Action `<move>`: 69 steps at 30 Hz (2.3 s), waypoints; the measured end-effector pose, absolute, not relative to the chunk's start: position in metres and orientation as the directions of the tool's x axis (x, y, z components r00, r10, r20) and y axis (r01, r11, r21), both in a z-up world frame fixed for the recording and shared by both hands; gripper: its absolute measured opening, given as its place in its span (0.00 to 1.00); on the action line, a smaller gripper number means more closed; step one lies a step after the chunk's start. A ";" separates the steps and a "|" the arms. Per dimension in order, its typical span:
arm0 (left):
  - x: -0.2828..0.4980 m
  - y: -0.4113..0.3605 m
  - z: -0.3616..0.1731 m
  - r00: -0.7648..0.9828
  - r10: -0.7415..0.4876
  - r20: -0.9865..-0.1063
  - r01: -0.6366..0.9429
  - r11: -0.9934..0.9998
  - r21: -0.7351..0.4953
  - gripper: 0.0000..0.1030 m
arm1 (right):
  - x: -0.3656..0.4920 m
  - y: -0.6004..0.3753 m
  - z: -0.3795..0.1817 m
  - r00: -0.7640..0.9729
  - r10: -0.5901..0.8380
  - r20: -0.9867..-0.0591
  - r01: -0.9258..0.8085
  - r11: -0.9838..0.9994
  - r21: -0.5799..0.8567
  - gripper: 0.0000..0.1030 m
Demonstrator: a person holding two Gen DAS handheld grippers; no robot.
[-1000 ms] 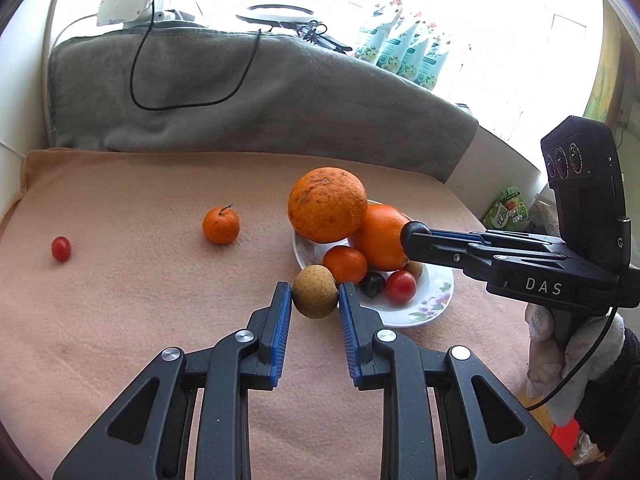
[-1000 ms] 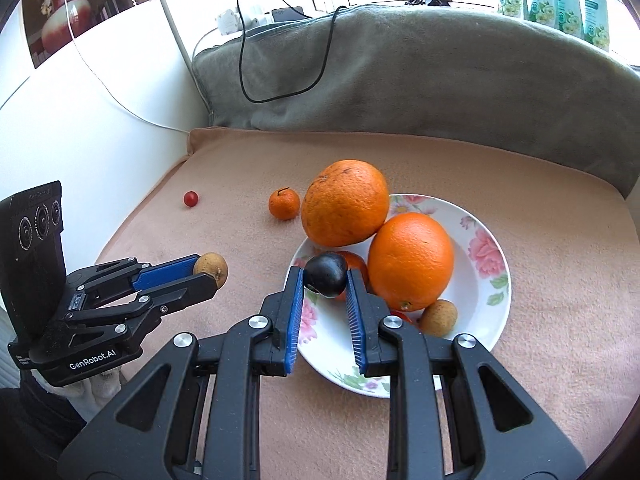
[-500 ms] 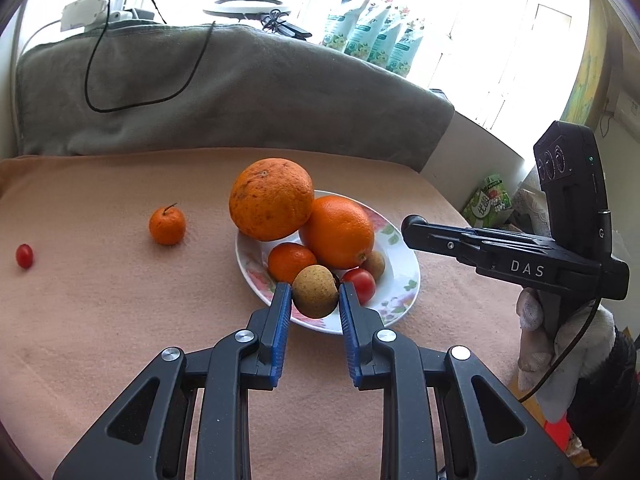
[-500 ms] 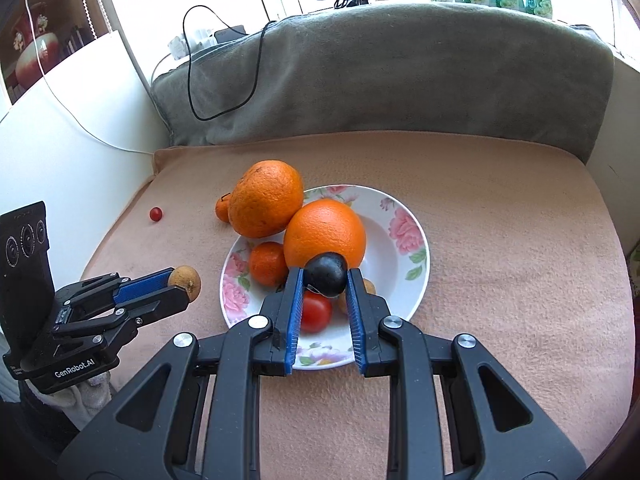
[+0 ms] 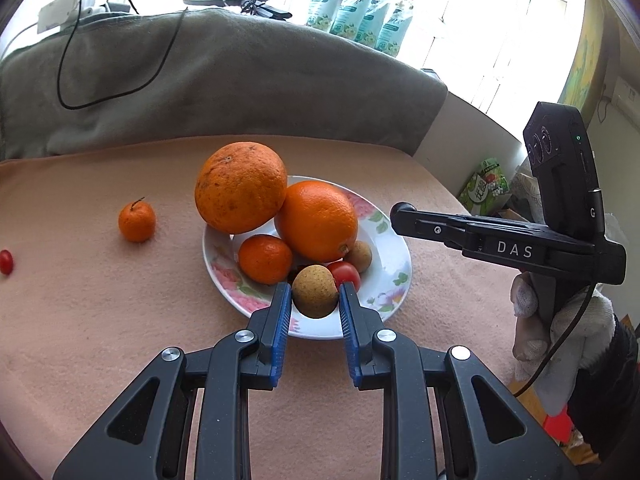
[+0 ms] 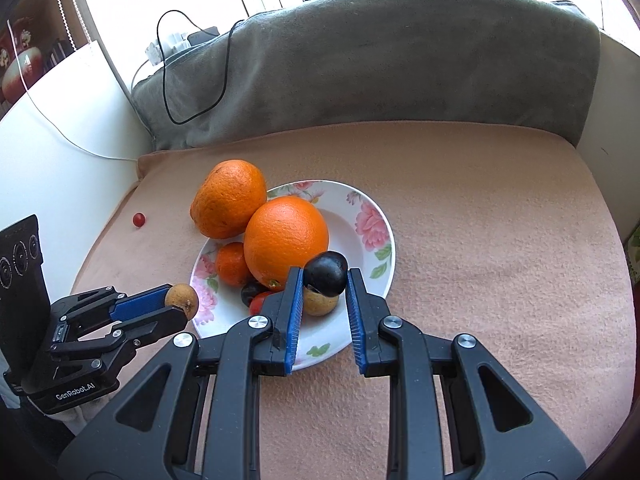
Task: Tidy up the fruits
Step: 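Open the right gripper releasing the plum while the left releases the brown fruit into the plate, then withdraw both open grippers and move them toward the small tangerine and cherry tomato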
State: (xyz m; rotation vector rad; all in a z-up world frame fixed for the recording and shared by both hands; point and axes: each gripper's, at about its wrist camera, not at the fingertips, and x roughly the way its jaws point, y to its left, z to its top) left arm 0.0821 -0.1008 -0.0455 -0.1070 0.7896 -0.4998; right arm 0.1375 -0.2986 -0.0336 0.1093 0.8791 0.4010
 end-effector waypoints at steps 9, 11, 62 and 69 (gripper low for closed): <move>0.087 -0.105 -0.048 0.589 -0.467 -0.660 0.393 0.879 -0.270 0.22 | 0.145 -0.299 -0.040 0.565 0.373 -0.736 -0.292 0.925 0.245 0.22; 0.089 -0.105 -0.049 0.589 -0.466 -0.660 0.392 0.879 -0.271 0.22 | 0.146 -0.299 -0.040 0.566 0.367 -0.738 -0.288 0.927 0.240 0.22; 0.083 -0.100 -0.045 0.639 -0.401 -0.656 0.342 0.912 -0.225 0.69 | 0.149 -0.291 -0.030 0.598 0.344 -0.724 -0.276 0.936 0.217 0.85; 0.082 -0.092 -0.041 0.658 -0.386 -0.647 0.329 0.920 -0.214 0.69 | 0.149 -0.287 -0.025 0.607 0.338 -0.719 -0.276 0.938 0.208 0.85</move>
